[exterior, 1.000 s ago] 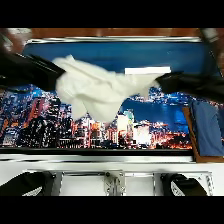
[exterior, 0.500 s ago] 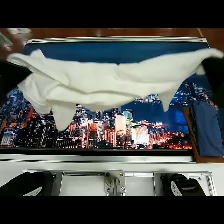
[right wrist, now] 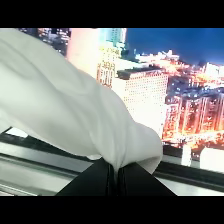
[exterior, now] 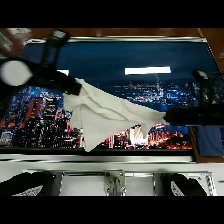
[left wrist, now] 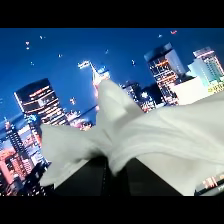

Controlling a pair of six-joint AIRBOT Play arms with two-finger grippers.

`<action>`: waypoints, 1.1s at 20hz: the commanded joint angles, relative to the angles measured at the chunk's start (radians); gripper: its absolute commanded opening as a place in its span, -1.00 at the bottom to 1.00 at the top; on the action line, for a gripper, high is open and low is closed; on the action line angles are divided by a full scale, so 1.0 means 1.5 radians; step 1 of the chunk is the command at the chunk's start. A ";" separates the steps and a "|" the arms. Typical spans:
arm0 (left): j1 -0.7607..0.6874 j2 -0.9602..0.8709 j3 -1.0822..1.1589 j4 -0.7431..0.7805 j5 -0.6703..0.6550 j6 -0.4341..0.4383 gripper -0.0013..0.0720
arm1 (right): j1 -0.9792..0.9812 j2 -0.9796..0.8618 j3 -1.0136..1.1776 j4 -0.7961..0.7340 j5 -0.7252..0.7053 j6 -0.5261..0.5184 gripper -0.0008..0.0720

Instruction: Fold the shirts.

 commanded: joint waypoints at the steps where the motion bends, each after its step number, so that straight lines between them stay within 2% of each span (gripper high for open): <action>1: 0.019 -0.145 -0.019 -0.064 0.139 -0.015 -0.84 | 0.001 -0.065 -0.087 -0.002 -0.152 0.036 -0.80; 2: 0.020 -0.183 -0.018 -0.096 0.139 -0.015 -0.78 | 0.001 -0.088 -0.087 0.000 -0.183 0.043 -0.80; 3: 0.021 -0.211 -0.018 -0.121 0.117 -0.016 -0.40 | 0.001 -0.111 -0.087 0.002 -0.205 0.046 -0.80; 4: 0.023 -0.227 -0.019 -0.124 0.087 -0.032 0.25 | 0.001 -0.129 -0.087 0.002 -0.215 0.046 -0.80; 5: 0.031 -0.233 -0.019 -0.116 0.048 -0.043 0.77 | 0.001 -0.144 -0.087 0.002 -0.218 0.046 -0.80; 9: 0.133 -0.173 -0.026 -0.097 -0.119 -0.033 0.81 | 0.001 -0.168 -0.087 -0.002 -0.217 0.031 -0.79; 11: 0.190 -0.095 -0.077 -0.138 -0.132 -0.011 0.81 | 0.001 -0.168 -0.087 -0.012 -0.216 0.029 -0.79; 13: 0.236 -0.004 -0.191 -0.198 -0.130 -0.007 0.82 | 0.001 -0.168 -0.087 -0.011 -0.218 0.028 -0.79; 15: 0.257 0.078 -0.354 -0.233 -0.087 -0.007 0.82 | 0.001 -0.168 -0.087 -0.011 -0.220 0.028 -0.79; 17: 0.256 0.119 -0.501 -0.293 -0.005 -0.013 0.82 | 0.001 -0.168 -0.087 -0.011 -0.222 0.028 -0.79; 20: 0.227 0.114 -0.647 -0.423 0.150 -0.012 0.81 | 0.001 -0.168 -0.087 -0.011 -0.223 0.028 -0.78; 22: 0.178 0.097 -0.695 -0.447 0.247 -0.033 0.81 | 0.001 -0.168 -0.087 -0.011 -0.223 0.028 -0.78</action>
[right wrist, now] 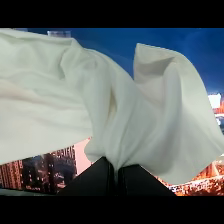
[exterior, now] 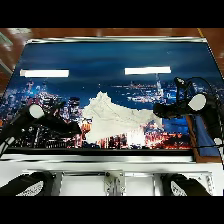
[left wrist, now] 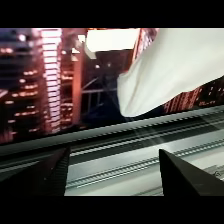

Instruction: Fold the shirts.

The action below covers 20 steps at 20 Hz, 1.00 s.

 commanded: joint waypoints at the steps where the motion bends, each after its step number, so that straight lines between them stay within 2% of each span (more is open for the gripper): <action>1: -0.059 -0.012 -0.113 -0.085 0.176 -0.024 0.81 | 0.000 -0.001 -0.001 0.000 -0.001 0.000 -0.78; 8: -0.124 -0.089 -0.113 -0.141 0.298 -0.024 0.81 | 0.000 -0.001 -0.001 0.026 -0.001 0.001 -0.78; 9: -0.132 -0.093 -0.113 -0.165 0.329 -0.024 0.71 | 0.000 -0.001 0.000 0.027 -0.001 0.001 -0.78; 10: -0.139 -0.095 -0.113 -0.186 0.359 -0.024 0.31 | 0.000 -0.001 0.000 0.025 -0.001 0.000 -0.78; 11: -0.142 -0.096 -0.113 -0.202 0.381 -0.024 0.03 | 0.000 -0.001 0.000 0.022 -0.001 0.000 -0.78; 12: -0.142 -0.096 -0.112 -0.214 0.392 -0.024 -0.34 | 0.000 -0.001 0.000 0.022 -0.001 0.000 -0.78; 13: -0.141 -0.094 -0.106 -0.214 0.388 -0.021 -0.86 | 0.000 0.000 0.000 0.022 -0.002 0.000 -0.78; 16: -0.138 -0.047 -0.056 -0.188 0.339 0.049 -0.85 | 0.000 0.013 0.022 0.025 0.000 -0.018 -0.79; 17: -0.134 -0.006 -0.020 -0.130 0.312 0.039 -0.86 | 0.000 0.027 0.047 0.024 -0.001 -0.028 -0.80; 20: -0.100 0.137 0.160 0.154 0.196 -0.076 -0.86 | 0.000 0.097 0.186 0.003 -0.042 -0.067 -0.79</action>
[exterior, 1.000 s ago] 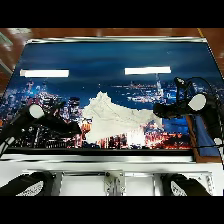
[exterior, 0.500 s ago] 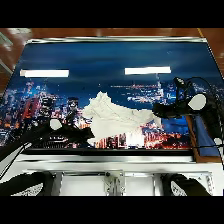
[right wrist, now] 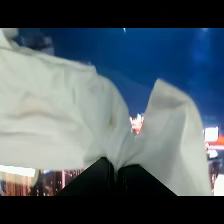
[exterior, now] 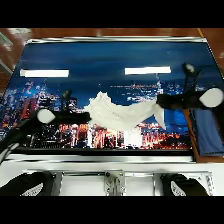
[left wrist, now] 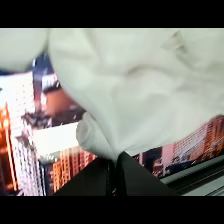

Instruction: Fold the shirts.

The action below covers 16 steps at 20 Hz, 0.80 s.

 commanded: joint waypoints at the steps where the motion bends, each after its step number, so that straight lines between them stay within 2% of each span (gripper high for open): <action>1: 0.040 0.142 0.208 0.292 -0.131 -0.093 -0.86 | 0.000 0.078 0.152 -0.034 -0.069 -0.035 -0.80; 2: 0.060 0.180 0.303 0.344 -0.155 -0.093 -0.85 | 0.000 0.105 0.205 -0.052 -0.109 -0.035 -0.80; 4: 0.087 0.235 0.480 0.387 -0.149 -0.044 -0.85 | 0.000 0.156 0.303 -0.087 -0.193 -0.036 -0.80; 7: 0.094 0.273 0.683 0.372 -0.145 -0.041 -0.85 | 0.000 0.217 0.392 -0.090 -0.242 -0.037 -0.80; 11: 0.095 0.299 0.744 0.286 -0.154 -0.041 -0.85 | 0.000 0.275 0.409 -0.088 -0.171 -0.036 -0.80; 16: 0.095 0.291 0.733 0.301 -0.323 -0.040 -0.85 | 0.000 0.290 0.409 -0.135 0.014 -0.036 -0.80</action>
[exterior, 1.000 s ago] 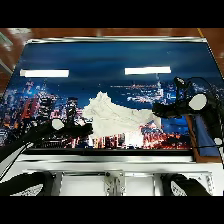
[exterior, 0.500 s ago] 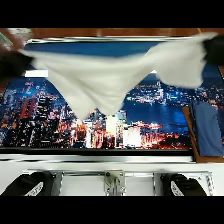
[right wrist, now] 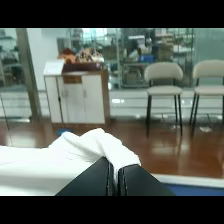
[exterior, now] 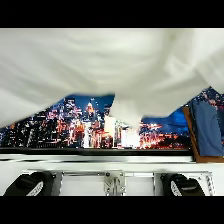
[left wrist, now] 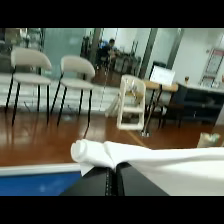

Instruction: Fold the shirts.

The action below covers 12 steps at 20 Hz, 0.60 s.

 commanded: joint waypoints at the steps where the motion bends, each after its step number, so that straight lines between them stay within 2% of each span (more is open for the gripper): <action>1: 0.001 0.002 -0.007 0.021 -0.119 0.001 -0.85 | -0.001 0.010 0.006 -0.038 0.144 0.001 -0.80; 6: 0.001 0.002 -0.171 0.093 -0.171 0.001 -0.85 | -0.001 -0.049 -0.013 -0.093 0.356 0.045 -0.80; 8: 0.001 -0.005 -0.281 0.127 -0.170 -0.001 -0.85 | -0.001 -0.084 -0.069 -0.100 0.381 0.064 -0.80; 10: 0.002 -0.029 -0.389 0.150 -0.151 -0.029 -0.85 | -0.001 -0.126 -0.150 -0.100 0.320 0.073 -0.80; 12: 0.013 -0.073 -0.470 0.150 -0.084 -0.059 -0.85 | -0.001 -0.182 -0.227 -0.086 0.171 0.108 -0.80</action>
